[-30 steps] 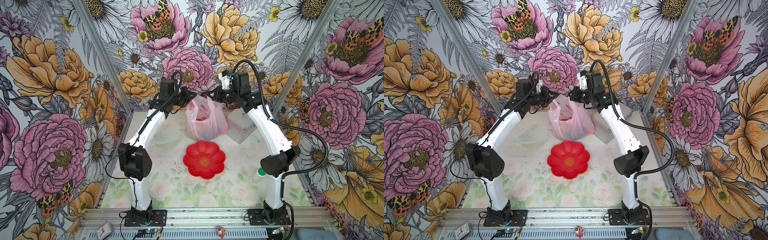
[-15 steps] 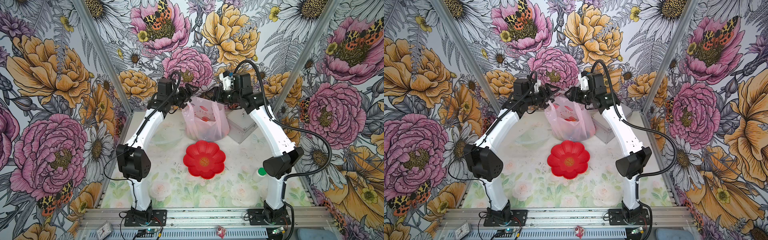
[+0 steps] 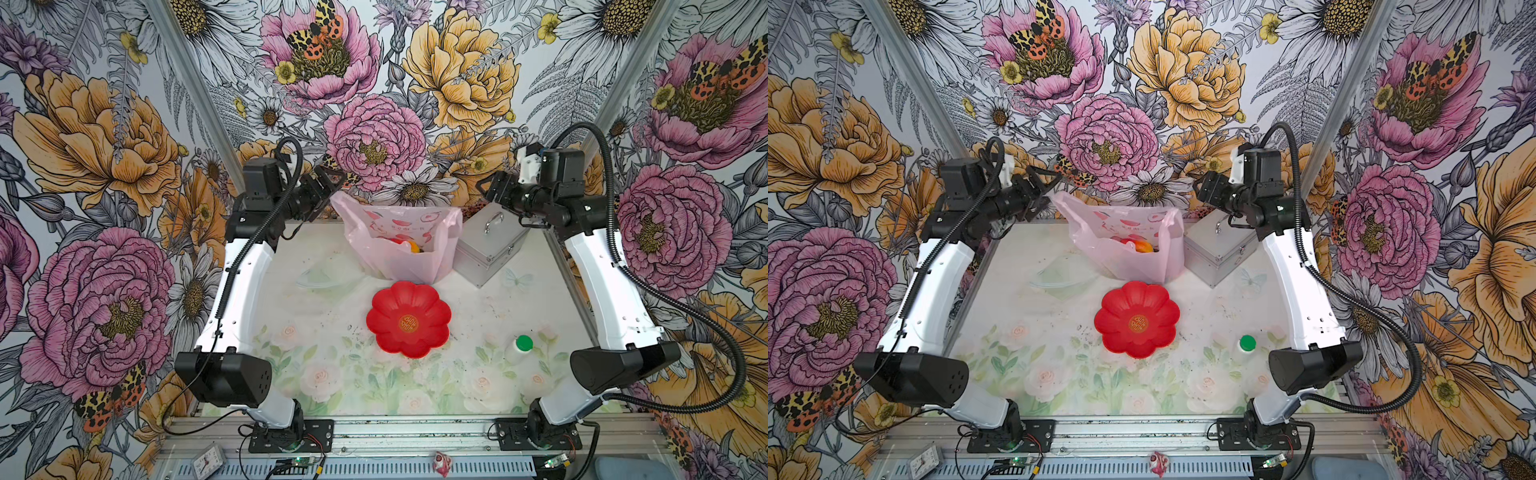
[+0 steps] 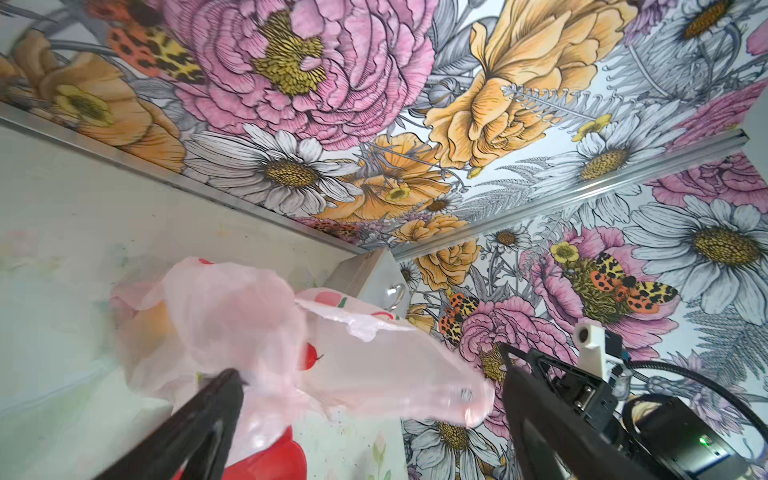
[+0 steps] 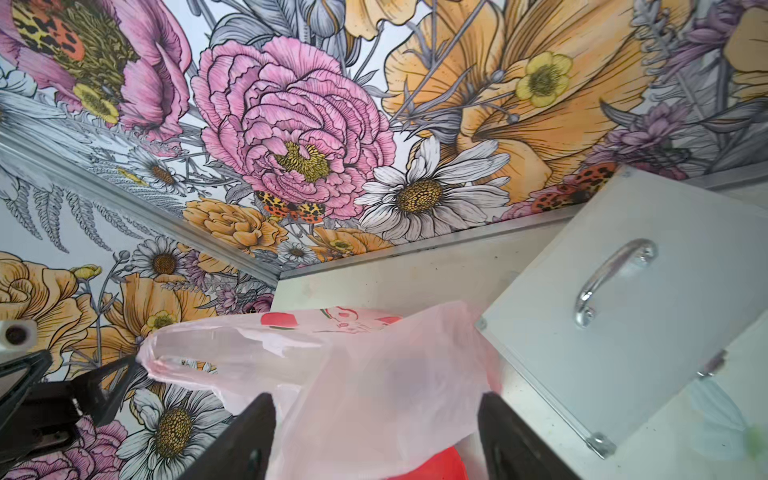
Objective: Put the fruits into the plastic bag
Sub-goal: 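Release the bag handles and draw both grippers back toward the robot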
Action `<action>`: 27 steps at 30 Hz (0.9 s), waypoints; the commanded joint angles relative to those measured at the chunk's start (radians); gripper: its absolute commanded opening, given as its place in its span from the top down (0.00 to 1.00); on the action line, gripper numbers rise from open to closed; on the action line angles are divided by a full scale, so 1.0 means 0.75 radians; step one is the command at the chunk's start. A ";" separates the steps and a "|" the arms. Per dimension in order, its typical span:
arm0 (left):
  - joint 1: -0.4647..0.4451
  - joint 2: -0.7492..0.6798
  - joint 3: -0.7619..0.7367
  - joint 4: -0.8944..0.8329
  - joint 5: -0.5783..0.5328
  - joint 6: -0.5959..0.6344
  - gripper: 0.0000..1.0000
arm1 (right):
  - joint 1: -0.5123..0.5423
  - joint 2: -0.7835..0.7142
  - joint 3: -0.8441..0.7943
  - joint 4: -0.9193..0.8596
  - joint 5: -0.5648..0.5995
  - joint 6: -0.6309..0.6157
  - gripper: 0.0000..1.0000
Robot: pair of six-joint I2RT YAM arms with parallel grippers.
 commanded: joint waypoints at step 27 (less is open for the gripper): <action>0.072 -0.987 -1.183 0.211 -1.044 0.356 0.01 | -0.107 -0.921 -1.736 1.360 0.452 -0.390 0.17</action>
